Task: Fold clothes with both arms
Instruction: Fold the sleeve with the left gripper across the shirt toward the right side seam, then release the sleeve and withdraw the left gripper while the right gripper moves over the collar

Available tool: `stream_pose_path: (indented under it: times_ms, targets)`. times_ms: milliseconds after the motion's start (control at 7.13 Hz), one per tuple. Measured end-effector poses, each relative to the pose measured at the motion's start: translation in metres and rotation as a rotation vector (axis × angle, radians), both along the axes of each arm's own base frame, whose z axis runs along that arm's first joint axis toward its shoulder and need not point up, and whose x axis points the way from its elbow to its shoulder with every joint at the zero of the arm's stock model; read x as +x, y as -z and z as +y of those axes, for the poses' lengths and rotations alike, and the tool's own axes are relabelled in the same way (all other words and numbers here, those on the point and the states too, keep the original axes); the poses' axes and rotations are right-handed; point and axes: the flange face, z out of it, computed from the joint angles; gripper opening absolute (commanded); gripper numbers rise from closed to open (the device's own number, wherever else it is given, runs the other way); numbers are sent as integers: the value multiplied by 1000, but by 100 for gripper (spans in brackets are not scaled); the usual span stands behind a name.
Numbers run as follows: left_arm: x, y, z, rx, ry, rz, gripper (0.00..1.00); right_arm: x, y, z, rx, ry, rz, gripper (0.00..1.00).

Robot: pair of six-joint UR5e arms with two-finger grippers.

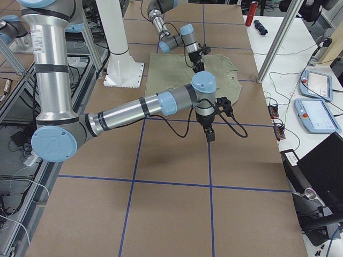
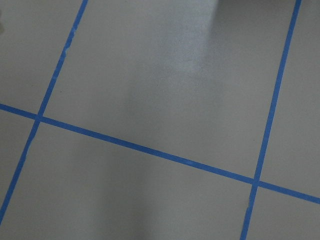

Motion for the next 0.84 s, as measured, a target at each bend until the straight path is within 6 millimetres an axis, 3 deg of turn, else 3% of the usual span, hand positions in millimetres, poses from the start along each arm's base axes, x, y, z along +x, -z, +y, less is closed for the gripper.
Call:
stream_pose_path:
  times_ms: [281, 421, 701, 842]
  targets:
    - [13, 9, 14, 13, -2, -10, 100, -1, 6, -2, 8, -5, -3, 100]
    - [3, 10, 4, 0, -39, -62, 100, -5, 13, -3, 30, -2, -8, 99]
    - [-48, -6, -32, -49, -112, -202, 100, -39, 41, -18, 86, 6, -42, 100]
    - [-88, -29, -42, -59, -120, -238, 100, -77, 68, -31, 69, -14, -69, 100]
